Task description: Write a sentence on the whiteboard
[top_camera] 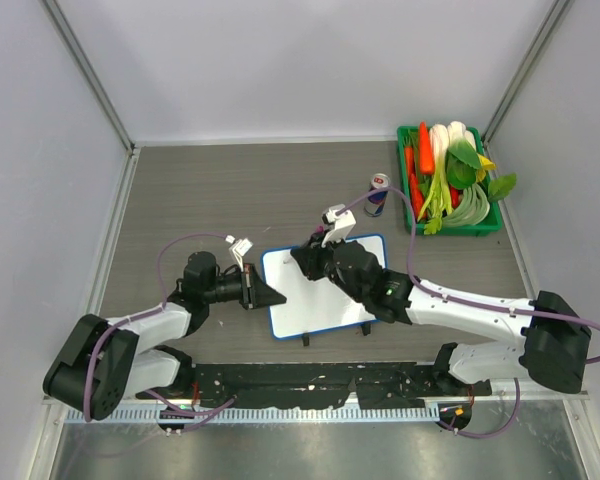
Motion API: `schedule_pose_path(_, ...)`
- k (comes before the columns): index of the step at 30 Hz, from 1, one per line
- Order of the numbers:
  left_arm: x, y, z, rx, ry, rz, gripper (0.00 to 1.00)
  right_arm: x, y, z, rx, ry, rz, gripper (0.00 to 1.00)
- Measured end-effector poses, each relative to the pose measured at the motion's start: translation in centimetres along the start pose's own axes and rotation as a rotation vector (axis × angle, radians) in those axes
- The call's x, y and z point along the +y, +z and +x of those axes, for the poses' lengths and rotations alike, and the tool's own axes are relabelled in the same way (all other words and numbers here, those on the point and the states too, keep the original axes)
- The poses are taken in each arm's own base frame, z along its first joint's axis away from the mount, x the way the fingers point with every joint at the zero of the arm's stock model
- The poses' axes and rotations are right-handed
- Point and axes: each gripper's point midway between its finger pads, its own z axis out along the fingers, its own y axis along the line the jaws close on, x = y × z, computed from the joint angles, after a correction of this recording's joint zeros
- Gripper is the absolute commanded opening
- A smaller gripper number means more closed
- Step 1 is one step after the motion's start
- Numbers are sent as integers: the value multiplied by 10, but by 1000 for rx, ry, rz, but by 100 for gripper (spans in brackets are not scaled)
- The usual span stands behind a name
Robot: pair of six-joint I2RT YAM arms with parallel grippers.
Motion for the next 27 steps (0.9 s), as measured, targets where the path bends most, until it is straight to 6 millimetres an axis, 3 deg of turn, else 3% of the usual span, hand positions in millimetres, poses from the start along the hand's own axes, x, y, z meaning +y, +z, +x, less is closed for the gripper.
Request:
schedule_pose_path(15, 3, 1, 1, 8, -10, 1, 0, -4, -5, 16, 21, 33, -7, 1)
schedule_pose_path(27, 1, 3, -2, 8, 1, 13, 0, -3, -10, 14, 26, 35, -16, 1)
